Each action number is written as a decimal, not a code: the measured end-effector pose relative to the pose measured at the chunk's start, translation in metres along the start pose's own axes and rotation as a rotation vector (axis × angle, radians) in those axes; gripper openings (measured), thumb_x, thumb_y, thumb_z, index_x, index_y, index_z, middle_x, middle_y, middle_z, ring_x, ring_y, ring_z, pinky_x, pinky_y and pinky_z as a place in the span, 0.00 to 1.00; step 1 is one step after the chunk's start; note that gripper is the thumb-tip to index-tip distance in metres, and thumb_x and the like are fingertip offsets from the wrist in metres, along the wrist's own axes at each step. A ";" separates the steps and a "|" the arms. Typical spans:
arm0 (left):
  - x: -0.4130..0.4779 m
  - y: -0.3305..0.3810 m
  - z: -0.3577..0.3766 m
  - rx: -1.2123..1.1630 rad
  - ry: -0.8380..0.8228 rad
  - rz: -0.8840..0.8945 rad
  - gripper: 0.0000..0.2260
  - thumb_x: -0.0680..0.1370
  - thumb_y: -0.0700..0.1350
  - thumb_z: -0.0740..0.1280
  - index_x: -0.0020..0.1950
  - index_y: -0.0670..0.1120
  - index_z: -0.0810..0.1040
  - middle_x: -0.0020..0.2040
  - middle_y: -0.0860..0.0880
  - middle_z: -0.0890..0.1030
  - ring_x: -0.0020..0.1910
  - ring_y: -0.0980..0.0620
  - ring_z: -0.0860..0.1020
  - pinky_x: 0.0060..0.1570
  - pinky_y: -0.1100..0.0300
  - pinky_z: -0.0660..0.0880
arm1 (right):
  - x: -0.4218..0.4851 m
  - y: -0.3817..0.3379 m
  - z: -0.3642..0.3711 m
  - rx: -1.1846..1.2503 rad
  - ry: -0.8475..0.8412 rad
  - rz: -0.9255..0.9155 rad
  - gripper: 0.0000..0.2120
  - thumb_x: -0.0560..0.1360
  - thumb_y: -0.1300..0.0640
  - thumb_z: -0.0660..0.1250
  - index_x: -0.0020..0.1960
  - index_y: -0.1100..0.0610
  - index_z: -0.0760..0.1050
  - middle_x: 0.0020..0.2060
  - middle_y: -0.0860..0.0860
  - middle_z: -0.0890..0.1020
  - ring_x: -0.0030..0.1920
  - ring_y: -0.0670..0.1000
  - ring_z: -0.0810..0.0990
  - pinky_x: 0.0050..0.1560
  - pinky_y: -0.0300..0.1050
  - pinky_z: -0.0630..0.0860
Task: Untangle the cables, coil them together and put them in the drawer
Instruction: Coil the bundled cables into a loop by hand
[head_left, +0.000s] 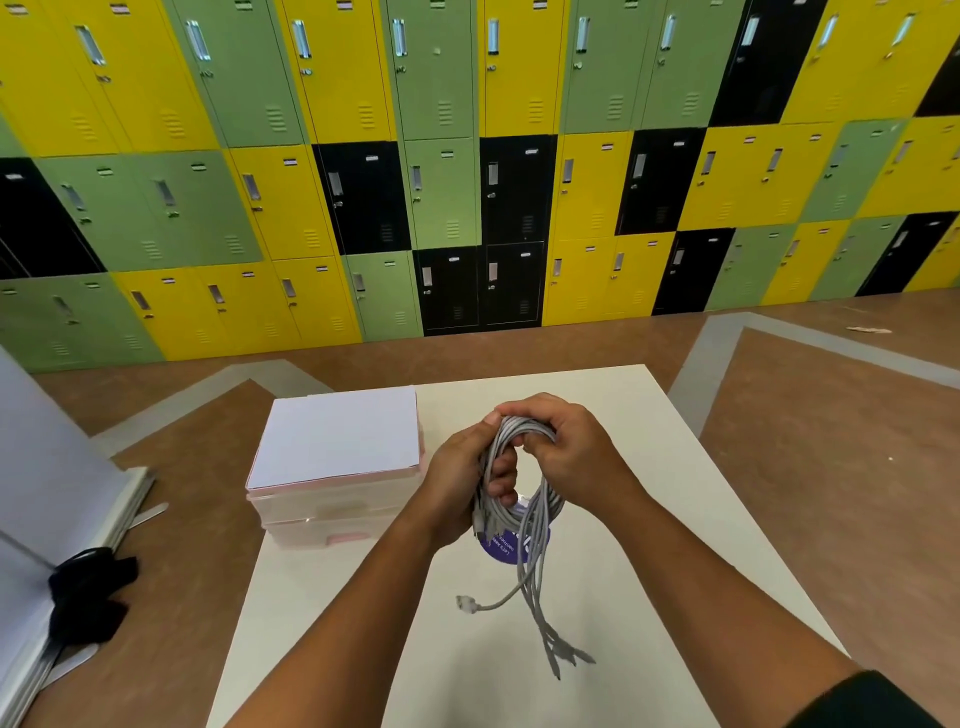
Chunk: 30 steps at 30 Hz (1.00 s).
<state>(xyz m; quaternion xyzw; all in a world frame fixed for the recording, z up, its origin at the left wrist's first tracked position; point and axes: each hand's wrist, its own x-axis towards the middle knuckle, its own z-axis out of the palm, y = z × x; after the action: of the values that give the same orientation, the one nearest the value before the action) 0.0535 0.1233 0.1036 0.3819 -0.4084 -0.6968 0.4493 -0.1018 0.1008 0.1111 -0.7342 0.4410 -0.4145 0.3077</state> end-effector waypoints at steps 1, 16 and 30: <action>0.000 0.001 -0.001 0.005 -0.023 -0.017 0.21 0.84 0.54 0.57 0.38 0.44 0.76 0.31 0.46 0.67 0.28 0.51 0.65 0.32 0.57 0.69 | 0.000 0.000 0.000 -0.004 0.000 -0.003 0.20 0.73 0.72 0.64 0.58 0.56 0.82 0.50 0.48 0.82 0.52 0.45 0.80 0.54 0.37 0.76; 0.003 -0.001 0.019 0.421 0.346 0.348 0.19 0.83 0.54 0.61 0.44 0.40 0.77 0.28 0.45 0.70 0.24 0.50 0.69 0.25 0.58 0.70 | -0.002 -0.014 0.015 0.053 0.181 0.034 0.15 0.79 0.65 0.63 0.63 0.56 0.80 0.55 0.48 0.81 0.54 0.45 0.81 0.56 0.41 0.80; 0.008 0.011 0.006 0.102 0.489 0.337 0.18 0.82 0.54 0.63 0.35 0.46 0.72 0.27 0.51 0.63 0.24 0.54 0.61 0.25 0.62 0.61 | -0.031 -0.010 0.032 0.392 -0.010 0.455 0.12 0.77 0.53 0.71 0.58 0.47 0.73 0.45 0.50 0.83 0.45 0.55 0.86 0.49 0.56 0.84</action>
<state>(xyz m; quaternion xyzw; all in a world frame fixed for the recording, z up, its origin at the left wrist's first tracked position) 0.0496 0.1143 0.1143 0.4874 -0.3802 -0.4782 0.6239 -0.0778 0.1356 0.0935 -0.5450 0.5042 -0.4087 0.5308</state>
